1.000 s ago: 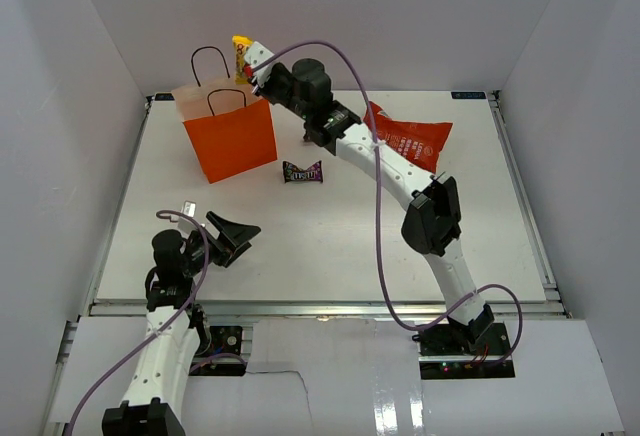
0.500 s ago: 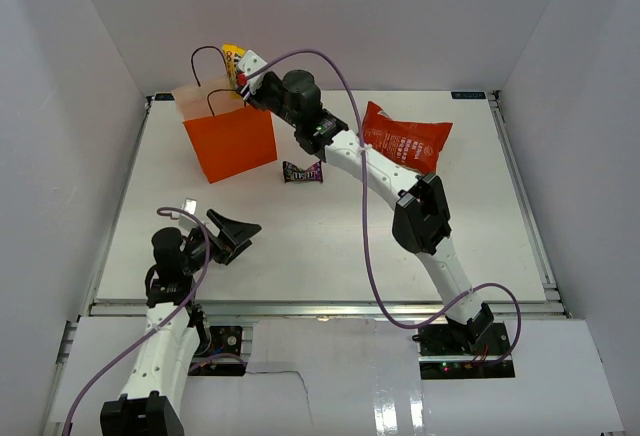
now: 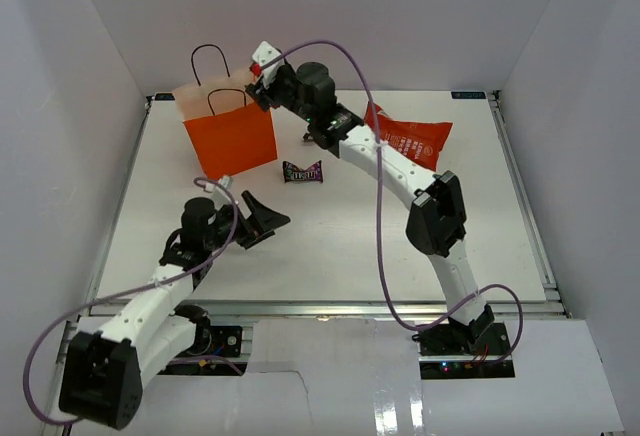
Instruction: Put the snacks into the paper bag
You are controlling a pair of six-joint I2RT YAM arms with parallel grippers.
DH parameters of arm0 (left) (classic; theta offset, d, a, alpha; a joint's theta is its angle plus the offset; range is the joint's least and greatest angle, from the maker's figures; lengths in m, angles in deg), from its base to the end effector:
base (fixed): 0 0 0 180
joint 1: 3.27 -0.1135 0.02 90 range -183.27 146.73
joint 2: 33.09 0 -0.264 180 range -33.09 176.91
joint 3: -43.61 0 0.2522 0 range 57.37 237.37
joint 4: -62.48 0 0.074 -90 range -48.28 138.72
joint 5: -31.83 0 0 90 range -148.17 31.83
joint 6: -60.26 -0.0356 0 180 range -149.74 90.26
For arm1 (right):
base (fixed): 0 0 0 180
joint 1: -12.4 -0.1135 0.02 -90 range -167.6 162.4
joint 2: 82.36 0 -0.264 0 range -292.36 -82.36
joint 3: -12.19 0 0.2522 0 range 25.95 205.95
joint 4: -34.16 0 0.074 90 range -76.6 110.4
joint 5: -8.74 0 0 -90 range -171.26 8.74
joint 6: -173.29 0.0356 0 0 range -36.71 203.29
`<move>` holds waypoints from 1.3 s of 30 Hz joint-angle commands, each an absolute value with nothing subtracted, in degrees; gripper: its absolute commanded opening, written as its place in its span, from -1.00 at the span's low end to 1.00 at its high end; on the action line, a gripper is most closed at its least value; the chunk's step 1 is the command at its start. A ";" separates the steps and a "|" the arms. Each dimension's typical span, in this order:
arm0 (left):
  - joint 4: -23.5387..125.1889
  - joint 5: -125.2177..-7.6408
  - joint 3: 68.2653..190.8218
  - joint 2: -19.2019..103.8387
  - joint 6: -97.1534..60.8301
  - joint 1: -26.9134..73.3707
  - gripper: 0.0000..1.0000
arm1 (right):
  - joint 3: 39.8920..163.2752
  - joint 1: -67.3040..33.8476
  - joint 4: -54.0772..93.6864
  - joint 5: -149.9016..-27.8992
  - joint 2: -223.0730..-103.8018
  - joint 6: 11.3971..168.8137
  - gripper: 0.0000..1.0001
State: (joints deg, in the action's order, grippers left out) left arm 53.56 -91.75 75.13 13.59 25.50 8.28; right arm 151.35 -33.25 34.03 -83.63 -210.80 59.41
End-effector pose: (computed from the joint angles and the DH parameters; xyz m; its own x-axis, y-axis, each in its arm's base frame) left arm 0.1694 -0.0547 0.1973 -0.7714 -0.5409 -0.3351 0.0488 0.4748 -0.8787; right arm 0.3762 0.3869 0.3873 0.4182 -0.1508 -0.8957 -0.6273 0.6653 -0.4049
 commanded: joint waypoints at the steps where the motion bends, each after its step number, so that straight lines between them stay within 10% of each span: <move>1: 54.79 -82.80 83.35 21.91 18.79 14.56 0.96 | 148.66 -28.40 27.92 -90.00 -197.71 63.51 0.33; 6: 49.07 -72.52 94.54 36.57 19.62 19.05 0.96 | 127.41 -18.64 10.58 -119.16 -184.33 62.04 0.72; 15: 45.30 -54.15 112.38 58.65 46.71 24.76 0.96 | 80.84 -4.58 4.32 -127.93 -156.64 56.13 0.75; 31: 29.74 -37.42 129.09 76.59 71.77 24.68 0.69 | 71.13 1.24 6.60 -129.86 -148.19 59.91 0.69; 39: 28.33 -37.60 131.91 79.24 72.74 24.24 0.20 | 71.04 1.24 6.51 -129.16 -147.92 60.61 0.68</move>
